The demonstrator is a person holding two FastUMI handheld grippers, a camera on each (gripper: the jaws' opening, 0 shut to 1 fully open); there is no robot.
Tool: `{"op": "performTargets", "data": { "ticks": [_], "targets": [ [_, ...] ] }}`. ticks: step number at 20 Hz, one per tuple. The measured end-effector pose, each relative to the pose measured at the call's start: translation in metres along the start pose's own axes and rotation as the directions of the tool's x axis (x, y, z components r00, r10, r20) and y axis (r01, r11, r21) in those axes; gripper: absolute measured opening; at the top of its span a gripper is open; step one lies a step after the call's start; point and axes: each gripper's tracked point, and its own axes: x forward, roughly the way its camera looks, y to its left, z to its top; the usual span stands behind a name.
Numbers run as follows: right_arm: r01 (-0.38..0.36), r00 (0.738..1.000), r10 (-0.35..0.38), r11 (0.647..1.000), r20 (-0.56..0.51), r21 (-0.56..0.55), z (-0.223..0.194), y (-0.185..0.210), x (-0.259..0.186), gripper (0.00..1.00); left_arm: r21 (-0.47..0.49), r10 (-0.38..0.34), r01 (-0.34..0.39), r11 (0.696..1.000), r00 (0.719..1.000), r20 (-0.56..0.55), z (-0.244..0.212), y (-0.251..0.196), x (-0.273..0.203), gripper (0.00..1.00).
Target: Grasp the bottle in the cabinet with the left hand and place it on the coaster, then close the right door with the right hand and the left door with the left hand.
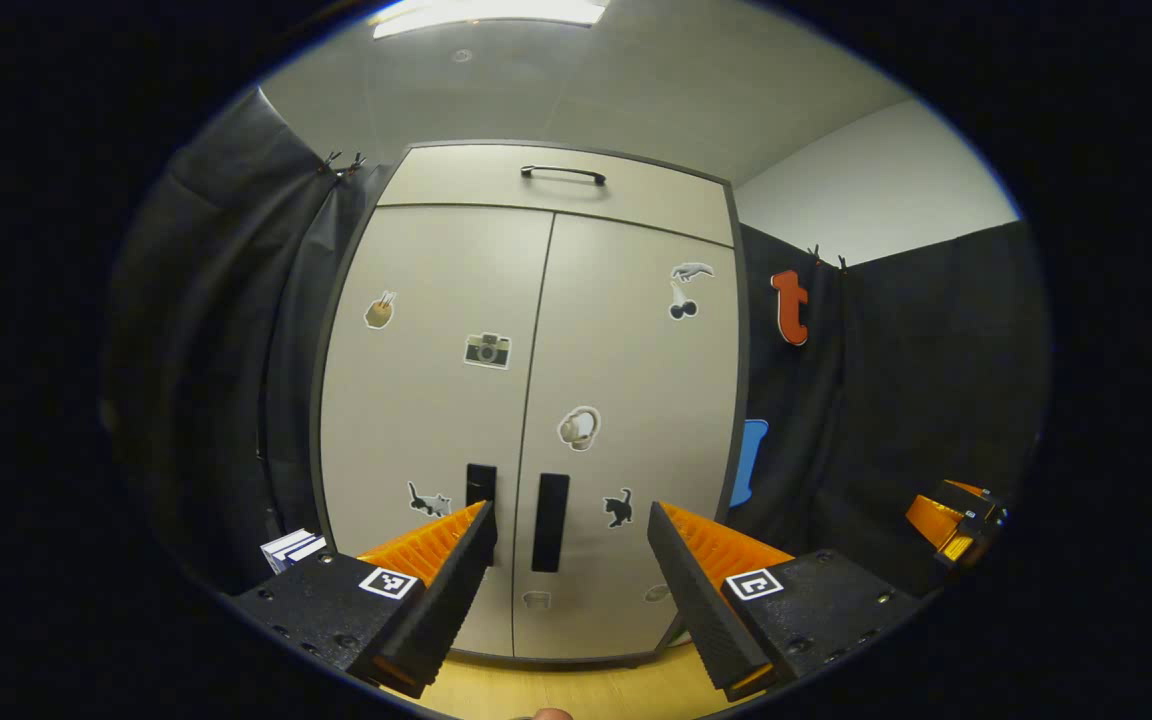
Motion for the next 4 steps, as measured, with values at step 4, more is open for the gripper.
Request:
{"op": "performTargets", "data": {
  "ticks": [4],
  "targets": [
    [0.008,1.000,-0.008,1.000,0.005,0.001,0.003,-0.040,-0.004,0.97,-0.005,-0.029,0.029,1.000,1.000,-0.009,-0.011,-0.054,0.005,0.96]
  ]
}}
